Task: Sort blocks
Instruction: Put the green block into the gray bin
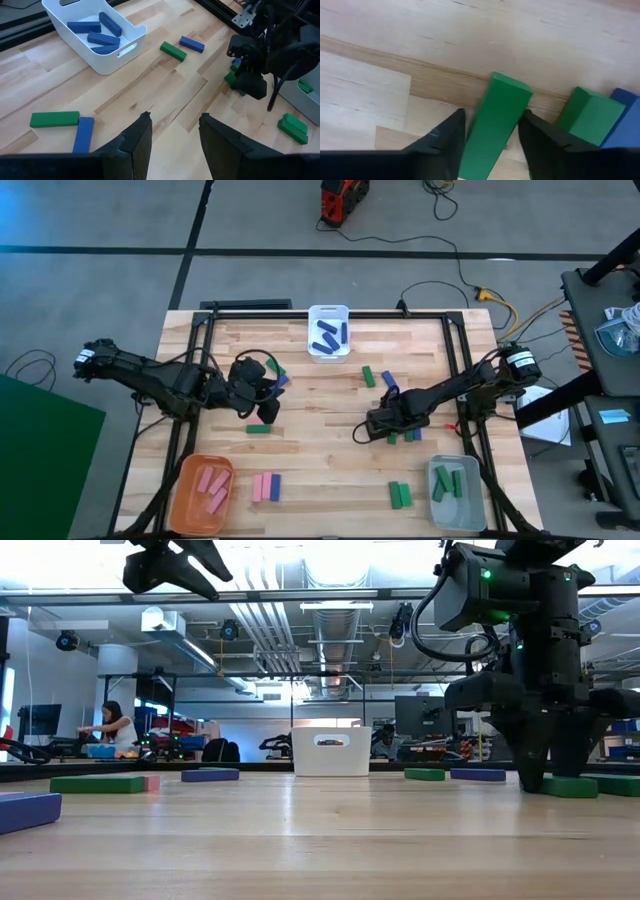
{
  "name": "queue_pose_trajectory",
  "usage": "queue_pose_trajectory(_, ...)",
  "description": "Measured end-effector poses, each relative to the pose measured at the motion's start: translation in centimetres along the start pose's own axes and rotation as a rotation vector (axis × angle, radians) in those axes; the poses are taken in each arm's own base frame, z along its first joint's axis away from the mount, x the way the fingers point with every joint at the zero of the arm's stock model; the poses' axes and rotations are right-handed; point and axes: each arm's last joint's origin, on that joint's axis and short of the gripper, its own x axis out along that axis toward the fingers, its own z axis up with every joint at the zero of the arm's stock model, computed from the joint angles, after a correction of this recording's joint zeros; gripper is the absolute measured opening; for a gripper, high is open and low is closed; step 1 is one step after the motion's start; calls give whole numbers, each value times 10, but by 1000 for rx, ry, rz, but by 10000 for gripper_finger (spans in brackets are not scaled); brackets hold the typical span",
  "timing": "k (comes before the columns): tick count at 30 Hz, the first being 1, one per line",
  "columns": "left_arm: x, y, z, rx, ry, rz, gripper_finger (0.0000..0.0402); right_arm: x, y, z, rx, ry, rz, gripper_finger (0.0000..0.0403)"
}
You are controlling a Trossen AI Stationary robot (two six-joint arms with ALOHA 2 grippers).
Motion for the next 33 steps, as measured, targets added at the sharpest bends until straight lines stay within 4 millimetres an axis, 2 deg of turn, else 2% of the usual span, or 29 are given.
queue_pose_trajectory(8,0,0,0,0,0,0,142,0,1,0,-24,-1,9,96)
queue_pose_trajectory(16,0,0,0,1,0,0,142,0,1,0,-25,-1,7,109)
queue_pose_trajectory(20,0,0,0,1,1,-1,142,-3,0,0,-34,-2,12,99)
queue_pose_trajectory(23,0,0,0,1,1,-1,142,-15,4,-1,-64,-7,55,94)
queue_pose_trajectory(27,0,0,0,14,3,-2,142,-41,9,-4,-175,-16,133,96)
queue_pose_trajectory(33,0,0,0,21,5,-2,142,-90,6,-24,-502,23,228,96)
